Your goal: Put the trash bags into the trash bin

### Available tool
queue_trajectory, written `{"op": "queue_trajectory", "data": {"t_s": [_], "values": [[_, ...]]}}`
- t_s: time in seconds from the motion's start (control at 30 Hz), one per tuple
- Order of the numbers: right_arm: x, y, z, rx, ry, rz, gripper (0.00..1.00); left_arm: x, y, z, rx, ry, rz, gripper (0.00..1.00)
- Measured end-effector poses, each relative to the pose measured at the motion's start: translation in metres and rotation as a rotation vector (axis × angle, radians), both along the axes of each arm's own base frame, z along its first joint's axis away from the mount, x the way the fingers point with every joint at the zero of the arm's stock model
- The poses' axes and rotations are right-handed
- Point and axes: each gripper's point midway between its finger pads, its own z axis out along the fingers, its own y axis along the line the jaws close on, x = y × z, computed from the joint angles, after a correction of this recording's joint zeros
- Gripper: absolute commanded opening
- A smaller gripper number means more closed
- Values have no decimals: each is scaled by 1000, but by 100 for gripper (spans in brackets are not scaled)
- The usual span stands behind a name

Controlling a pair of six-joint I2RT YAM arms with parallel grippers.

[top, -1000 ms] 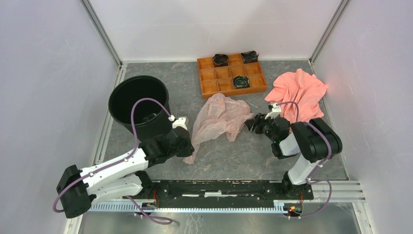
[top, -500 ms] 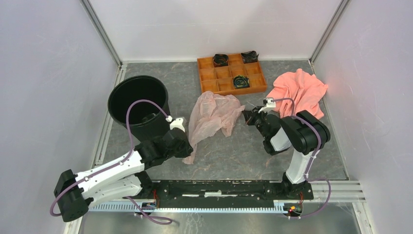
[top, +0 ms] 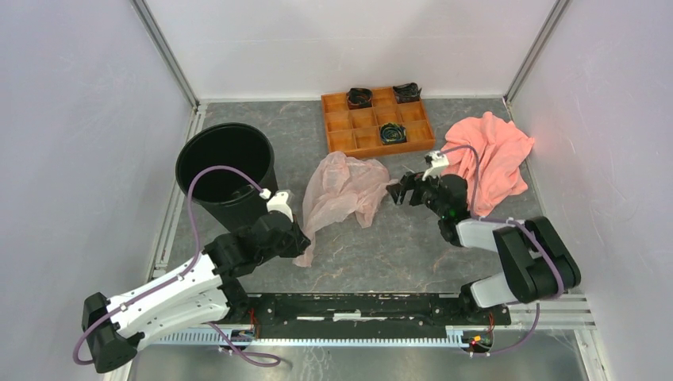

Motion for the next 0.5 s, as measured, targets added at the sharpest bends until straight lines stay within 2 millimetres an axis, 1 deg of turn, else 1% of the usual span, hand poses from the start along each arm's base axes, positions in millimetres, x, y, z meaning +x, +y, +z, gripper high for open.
{"op": "queue_trajectory", "data": {"t_s": [0.07,0.13,0.2,0.3,0.33,0.47,0.5], "values": [[2,11,-7,-35,32,98,94,0,0,2,-6,-4,0,9],[6,21,-6,-69,11,196,98,0,0,3,-10,-7,0,9],[2,25,0,-87,-41,257,98,0,0,3,-10,-7,-1,9],[-2,23,2,-103,-83,286,98,0,0,3,-12,-8,-1,9],[1,22,0,-103,-77,285,98,0,0,4,-12,-9,-1,9],[27,21,-6,-63,-24,266,98,0,0,4,-16,-11,-2,9],[31,22,-8,-48,-10,267,96,-1,0,4,-16,-11,-2,9]]}}
